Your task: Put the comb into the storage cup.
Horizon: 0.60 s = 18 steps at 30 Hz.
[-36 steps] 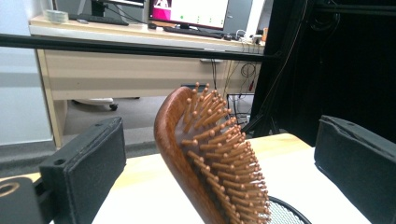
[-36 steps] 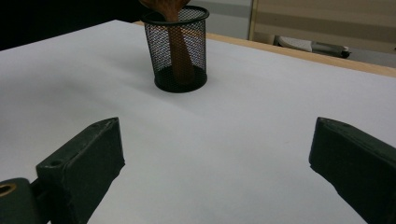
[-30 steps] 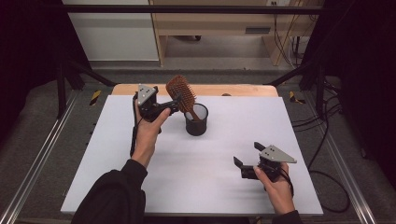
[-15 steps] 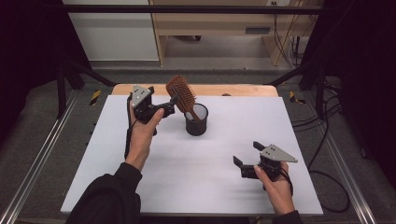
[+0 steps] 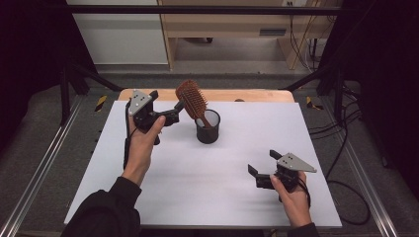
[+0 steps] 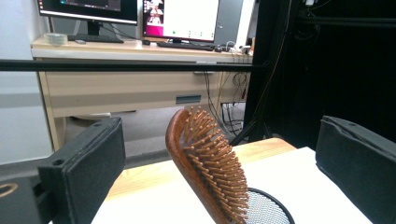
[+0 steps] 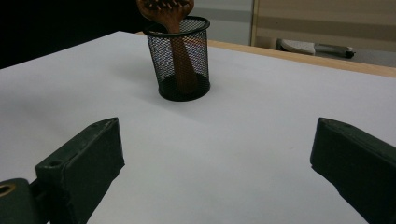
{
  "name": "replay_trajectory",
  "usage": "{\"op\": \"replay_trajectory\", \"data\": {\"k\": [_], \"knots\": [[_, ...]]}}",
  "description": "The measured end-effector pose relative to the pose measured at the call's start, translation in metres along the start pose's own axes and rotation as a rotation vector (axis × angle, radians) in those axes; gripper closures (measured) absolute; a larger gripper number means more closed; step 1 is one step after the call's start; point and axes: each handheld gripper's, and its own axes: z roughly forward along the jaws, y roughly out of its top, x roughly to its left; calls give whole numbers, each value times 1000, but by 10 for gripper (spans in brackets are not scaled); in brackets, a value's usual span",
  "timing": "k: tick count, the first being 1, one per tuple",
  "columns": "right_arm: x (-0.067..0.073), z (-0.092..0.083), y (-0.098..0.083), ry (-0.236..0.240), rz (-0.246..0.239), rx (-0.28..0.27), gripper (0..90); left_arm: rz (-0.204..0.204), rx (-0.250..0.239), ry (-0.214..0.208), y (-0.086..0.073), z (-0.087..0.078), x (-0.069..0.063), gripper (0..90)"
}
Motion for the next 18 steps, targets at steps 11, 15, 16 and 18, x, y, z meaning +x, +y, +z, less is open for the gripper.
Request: {"op": "replay_trajectory", "data": {"k": [11,15,16,18], "knots": [[1,0,0,-23,-29,8,29,13,-7,-4,2,-16,4,20],[1,0,0,-25,-38,10,29,32,-8,-2,5,-22,9,19],[2,0,0,-25,-41,10,29,32,-10,0,6,-24,10,19],[1,0,-1,-28,-45,13,30,30,-11,2,8,-27,13,19]]}}
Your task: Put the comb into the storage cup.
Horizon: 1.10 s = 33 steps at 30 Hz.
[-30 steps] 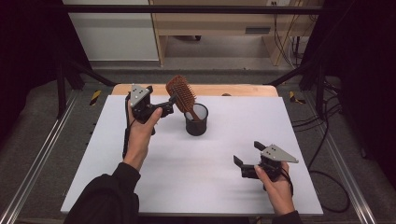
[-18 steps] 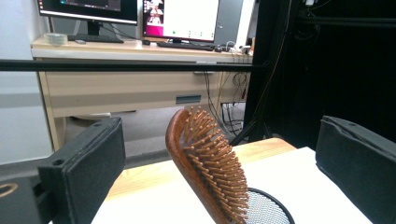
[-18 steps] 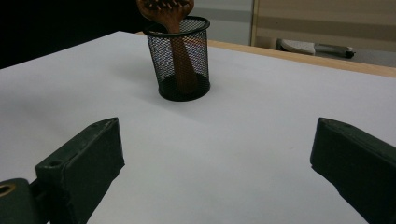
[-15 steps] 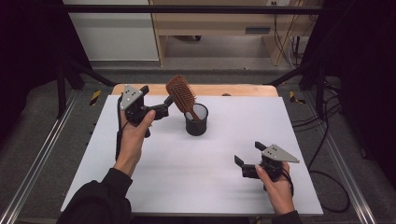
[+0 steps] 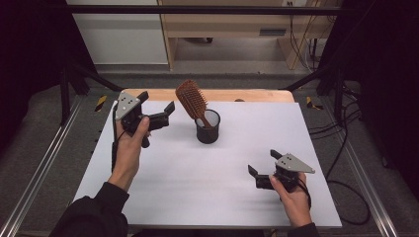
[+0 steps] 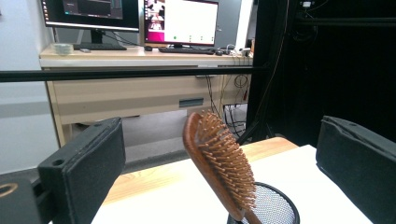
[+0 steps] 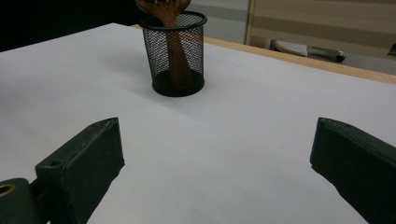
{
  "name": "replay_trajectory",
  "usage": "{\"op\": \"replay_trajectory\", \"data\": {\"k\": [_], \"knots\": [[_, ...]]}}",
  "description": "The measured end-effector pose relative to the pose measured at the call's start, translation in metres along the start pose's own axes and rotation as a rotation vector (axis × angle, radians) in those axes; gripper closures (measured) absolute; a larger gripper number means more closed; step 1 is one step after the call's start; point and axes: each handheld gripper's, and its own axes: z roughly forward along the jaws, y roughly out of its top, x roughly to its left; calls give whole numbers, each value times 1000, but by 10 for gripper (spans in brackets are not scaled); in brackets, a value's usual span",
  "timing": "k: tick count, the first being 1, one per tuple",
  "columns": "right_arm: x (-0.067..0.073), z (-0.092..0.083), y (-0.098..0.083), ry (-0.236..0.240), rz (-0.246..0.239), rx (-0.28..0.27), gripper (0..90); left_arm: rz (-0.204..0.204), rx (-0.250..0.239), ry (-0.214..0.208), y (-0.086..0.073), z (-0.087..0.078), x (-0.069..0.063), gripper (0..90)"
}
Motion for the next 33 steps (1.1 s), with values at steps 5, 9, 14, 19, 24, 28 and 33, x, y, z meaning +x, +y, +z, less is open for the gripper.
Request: {"op": "replay_trajectory", "data": {"k": [5,9,14,19,24,28,33], "knots": [[0,0,0,-9,-9,-2,31,-1,1,11,-2,-12,6,19],[0,0,-1,-19,-24,1,35,7,5,14,-6,-23,10,19],[0,-1,-1,-26,-26,-7,35,9,1,21,-6,-37,17,19],[0,-2,-1,-35,-32,-9,34,23,-8,34,-6,-52,24,19],[0,-2,-1,-36,-36,-9,35,27,-6,43,-10,-66,31,18],[-1,-2,-1,-41,-38,-11,35,28,-7,50,-13,-75,35,19],[-1,-3,-1,-43,-35,-12,37,39,-8,71,-15,-84,41,19]]}}
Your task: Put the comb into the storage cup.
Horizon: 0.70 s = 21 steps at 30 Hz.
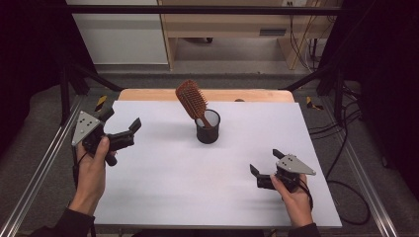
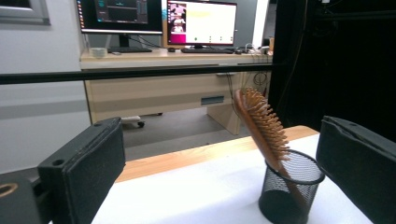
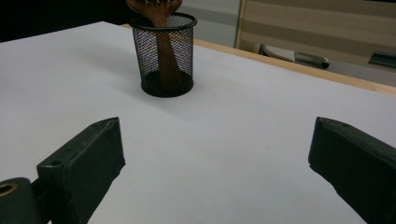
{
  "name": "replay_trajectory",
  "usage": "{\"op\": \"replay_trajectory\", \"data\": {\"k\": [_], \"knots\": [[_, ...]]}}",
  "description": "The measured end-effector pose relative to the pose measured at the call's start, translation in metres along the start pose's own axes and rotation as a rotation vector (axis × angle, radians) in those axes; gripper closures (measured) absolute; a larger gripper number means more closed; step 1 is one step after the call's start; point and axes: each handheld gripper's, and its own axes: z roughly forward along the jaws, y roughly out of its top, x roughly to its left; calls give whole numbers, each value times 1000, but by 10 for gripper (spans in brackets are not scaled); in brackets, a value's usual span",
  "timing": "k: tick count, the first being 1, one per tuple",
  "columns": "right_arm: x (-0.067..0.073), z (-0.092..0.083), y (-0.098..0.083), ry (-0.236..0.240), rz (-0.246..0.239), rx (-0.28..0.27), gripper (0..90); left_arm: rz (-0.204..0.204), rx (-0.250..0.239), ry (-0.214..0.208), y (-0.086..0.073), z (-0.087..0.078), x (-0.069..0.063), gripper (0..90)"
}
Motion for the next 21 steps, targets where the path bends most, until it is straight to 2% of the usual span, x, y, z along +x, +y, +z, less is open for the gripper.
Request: {"op": "replay_trajectory", "data": {"k": [8,14,19,21], "knots": [[-1,-1,0,-1,11,-5,36,-17,-10,13,-6,-14,10,19],[-3,-3,0,-6,13,-5,34,-35,-17,24,-16,-25,16,19],[-6,-4,1,-13,19,-14,34,-6,-15,62,-26,-33,23,18],[-7,-6,0,-17,21,-14,34,-10,-15,63,-29,-36,26,19]]}}
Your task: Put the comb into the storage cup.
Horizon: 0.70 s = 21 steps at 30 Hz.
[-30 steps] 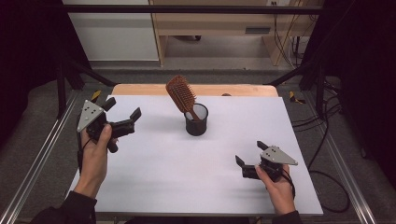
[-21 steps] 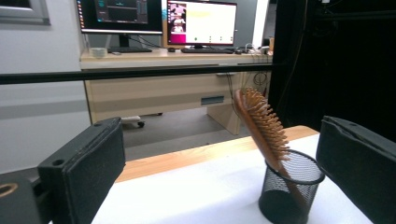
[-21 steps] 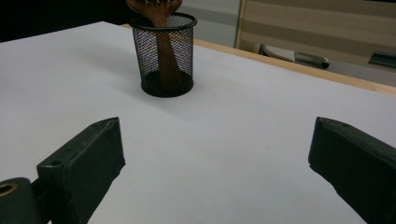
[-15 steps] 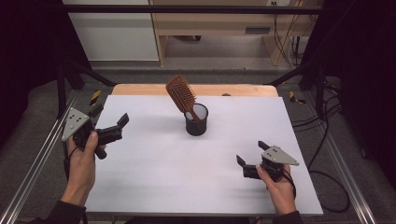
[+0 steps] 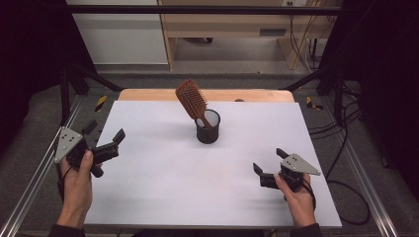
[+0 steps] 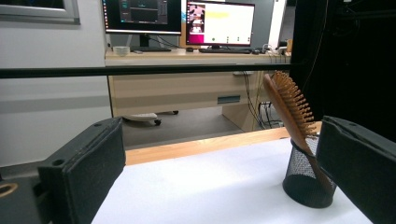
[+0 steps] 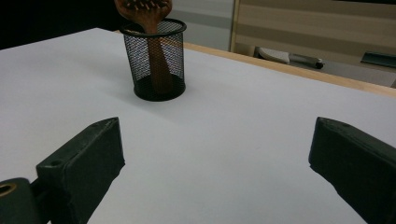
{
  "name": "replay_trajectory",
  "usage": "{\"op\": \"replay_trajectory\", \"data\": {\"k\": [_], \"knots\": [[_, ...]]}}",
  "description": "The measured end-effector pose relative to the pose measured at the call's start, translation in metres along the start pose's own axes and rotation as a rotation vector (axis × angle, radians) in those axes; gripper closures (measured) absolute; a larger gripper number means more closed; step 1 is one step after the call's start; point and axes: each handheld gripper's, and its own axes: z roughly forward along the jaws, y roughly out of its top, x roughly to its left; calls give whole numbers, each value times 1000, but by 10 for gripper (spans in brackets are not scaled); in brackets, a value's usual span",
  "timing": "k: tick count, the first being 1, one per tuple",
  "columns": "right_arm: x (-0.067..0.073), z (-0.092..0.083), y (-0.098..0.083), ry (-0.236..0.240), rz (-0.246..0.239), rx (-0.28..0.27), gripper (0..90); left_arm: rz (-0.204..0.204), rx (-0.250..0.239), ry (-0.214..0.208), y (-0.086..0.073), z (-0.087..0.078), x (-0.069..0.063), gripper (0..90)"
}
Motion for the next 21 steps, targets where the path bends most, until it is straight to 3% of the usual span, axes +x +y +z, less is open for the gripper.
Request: {"op": "replay_trajectory", "data": {"k": [13,21], "knots": [[-11,-6,-1,-34,12,-15,36,-39,18,19,-24,-21,17,19],[-11,-7,-2,-29,-3,-19,36,-47,29,13,-36,-29,19,19]]}}
